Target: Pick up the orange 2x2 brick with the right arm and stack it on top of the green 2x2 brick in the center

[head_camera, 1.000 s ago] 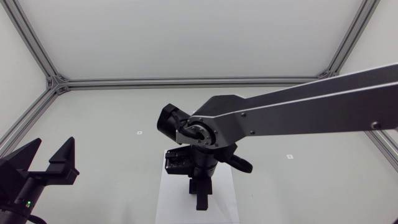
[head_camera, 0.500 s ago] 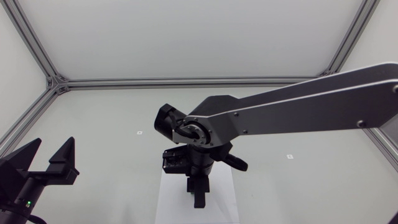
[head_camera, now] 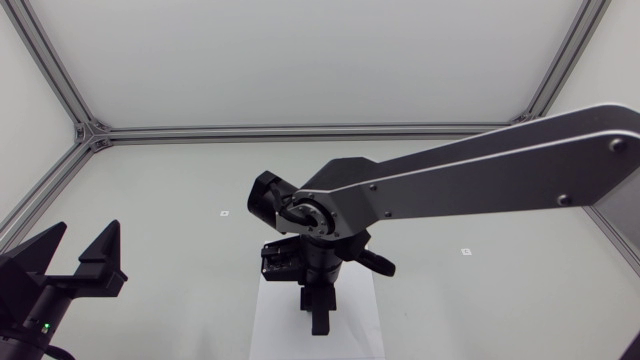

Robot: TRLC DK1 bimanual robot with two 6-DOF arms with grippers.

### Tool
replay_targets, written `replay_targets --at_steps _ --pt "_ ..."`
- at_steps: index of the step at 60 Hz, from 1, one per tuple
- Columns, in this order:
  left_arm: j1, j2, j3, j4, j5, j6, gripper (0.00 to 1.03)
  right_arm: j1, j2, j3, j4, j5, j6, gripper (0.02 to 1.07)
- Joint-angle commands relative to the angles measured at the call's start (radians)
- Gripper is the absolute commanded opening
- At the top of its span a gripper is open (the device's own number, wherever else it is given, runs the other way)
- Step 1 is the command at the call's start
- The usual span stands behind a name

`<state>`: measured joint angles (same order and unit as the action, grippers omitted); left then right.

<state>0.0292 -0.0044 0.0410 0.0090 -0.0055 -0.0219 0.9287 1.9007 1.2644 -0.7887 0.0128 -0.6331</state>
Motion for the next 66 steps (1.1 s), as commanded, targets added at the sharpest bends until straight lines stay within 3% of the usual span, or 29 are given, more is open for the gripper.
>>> replay_targets --at_steps 1,66 --pt "0.001 -0.008 -0.041 -0.015 0.004 0.013 0.99 0.007 0.031 0.012 -0.003 0.004 -0.014 0.17" --pt "0.001 -0.008 -0.041 -0.014 0.004 0.013 0.99 0.005 0.04 0.003 -0.034 -0.008 0.006 0.17"
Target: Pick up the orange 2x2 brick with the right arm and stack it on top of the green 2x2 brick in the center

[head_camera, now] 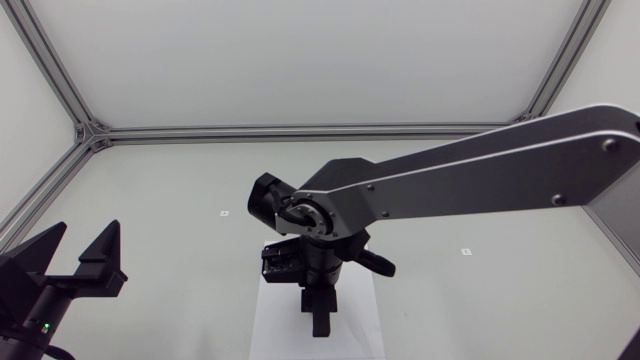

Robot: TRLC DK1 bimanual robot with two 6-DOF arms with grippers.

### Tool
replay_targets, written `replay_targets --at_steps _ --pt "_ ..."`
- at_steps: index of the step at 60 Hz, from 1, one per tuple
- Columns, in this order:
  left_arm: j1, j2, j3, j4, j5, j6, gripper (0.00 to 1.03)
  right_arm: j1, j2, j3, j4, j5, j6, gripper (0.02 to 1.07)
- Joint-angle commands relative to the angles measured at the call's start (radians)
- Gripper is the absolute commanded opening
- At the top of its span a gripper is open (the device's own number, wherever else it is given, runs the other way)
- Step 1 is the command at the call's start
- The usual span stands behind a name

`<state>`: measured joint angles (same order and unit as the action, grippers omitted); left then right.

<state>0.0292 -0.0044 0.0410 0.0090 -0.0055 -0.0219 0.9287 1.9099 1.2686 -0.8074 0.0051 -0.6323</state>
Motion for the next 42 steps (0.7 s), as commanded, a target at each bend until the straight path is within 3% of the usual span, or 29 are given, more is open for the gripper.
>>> replay_targets --at_steps 1,42 --pt "0.001 -0.008 -0.041 -0.015 0.004 0.013 0.99 0.005 0.031 -0.002 -0.015 -0.001 0.005 0.17" --pt "0.001 -0.008 -0.041 -0.015 0.004 0.013 0.99 -0.014 0.124 0.017 -0.067 0.013 0.011 0.17"
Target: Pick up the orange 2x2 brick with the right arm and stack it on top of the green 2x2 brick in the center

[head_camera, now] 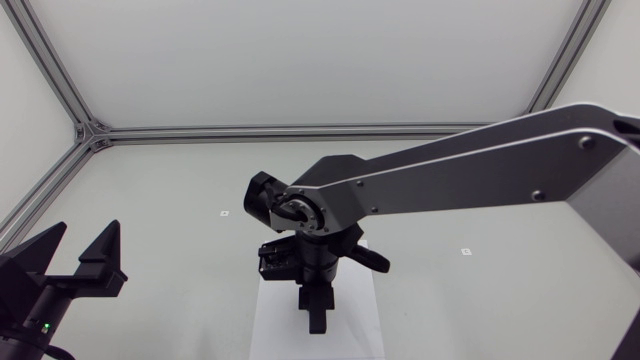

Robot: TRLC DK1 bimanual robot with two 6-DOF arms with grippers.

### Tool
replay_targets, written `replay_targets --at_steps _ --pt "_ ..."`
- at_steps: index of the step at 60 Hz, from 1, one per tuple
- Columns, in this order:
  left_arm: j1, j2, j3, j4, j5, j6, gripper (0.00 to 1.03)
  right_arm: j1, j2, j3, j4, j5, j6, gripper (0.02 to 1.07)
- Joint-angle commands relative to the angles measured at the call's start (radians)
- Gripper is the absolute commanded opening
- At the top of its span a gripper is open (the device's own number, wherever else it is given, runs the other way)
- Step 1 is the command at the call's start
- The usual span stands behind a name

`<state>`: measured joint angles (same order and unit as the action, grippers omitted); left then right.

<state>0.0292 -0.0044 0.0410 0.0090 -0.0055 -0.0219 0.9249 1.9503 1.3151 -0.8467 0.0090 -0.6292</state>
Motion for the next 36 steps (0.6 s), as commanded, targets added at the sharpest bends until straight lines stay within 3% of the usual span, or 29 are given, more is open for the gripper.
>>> replay_targets --at_steps 1,17,36 --pt "0.001 -0.008 -0.041 -0.015 0.004 0.013 0.99 -0.014 0.09 -0.03 -0.029 0.011 0.008 0.17" --pt "0.001 -0.008 -0.041 -0.014 0.004 0.013 0.99 -0.052 0.099 -0.039 -0.037 -0.049 -0.001 0.17" --pt "0.001 -0.008 -0.041 -0.014 0.004 0.013 0.99 -0.021 0.076 -0.086 0.015 0.011 0.037 0.16"
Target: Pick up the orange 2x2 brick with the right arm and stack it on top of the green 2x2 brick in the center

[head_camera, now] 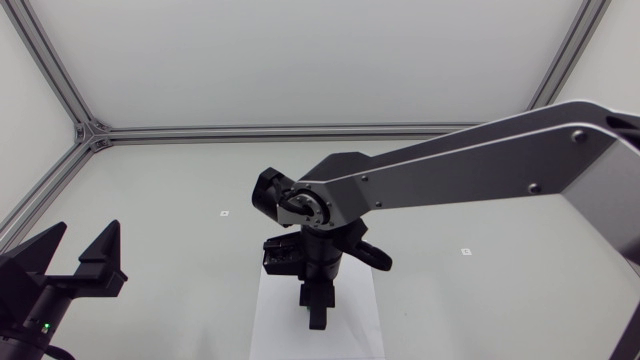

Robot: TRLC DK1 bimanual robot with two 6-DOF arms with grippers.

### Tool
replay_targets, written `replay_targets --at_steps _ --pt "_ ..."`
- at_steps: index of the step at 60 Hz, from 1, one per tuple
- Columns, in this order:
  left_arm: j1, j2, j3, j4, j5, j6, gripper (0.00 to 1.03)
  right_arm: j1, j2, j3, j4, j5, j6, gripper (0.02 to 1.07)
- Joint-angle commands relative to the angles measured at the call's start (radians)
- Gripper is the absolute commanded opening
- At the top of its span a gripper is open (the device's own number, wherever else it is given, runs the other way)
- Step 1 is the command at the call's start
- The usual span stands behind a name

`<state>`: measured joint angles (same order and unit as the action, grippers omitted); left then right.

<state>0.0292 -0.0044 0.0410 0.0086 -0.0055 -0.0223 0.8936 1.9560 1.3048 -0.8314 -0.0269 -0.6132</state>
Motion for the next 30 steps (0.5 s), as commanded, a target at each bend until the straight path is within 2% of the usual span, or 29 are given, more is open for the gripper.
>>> replay_targets --at_steps 1,11,30 --pt "0.001 -0.008 -0.041 -0.013 0.004 0.013 0.99 0.013 0.07 -0.076 0.0 0.051 0.023 0.16" --pt "0.001 -0.008 -0.041 -0.015 0.004 0.013 0.99 0.021 0.098 -0.058 -0.006 0.07 0.021 0.17" --pt "0.001 -0.008 -0.041 -0.015 0.004 0.013 0.99 -0.012 0.098 -0.058 -0.005 -0.033 -0.042 0.17"
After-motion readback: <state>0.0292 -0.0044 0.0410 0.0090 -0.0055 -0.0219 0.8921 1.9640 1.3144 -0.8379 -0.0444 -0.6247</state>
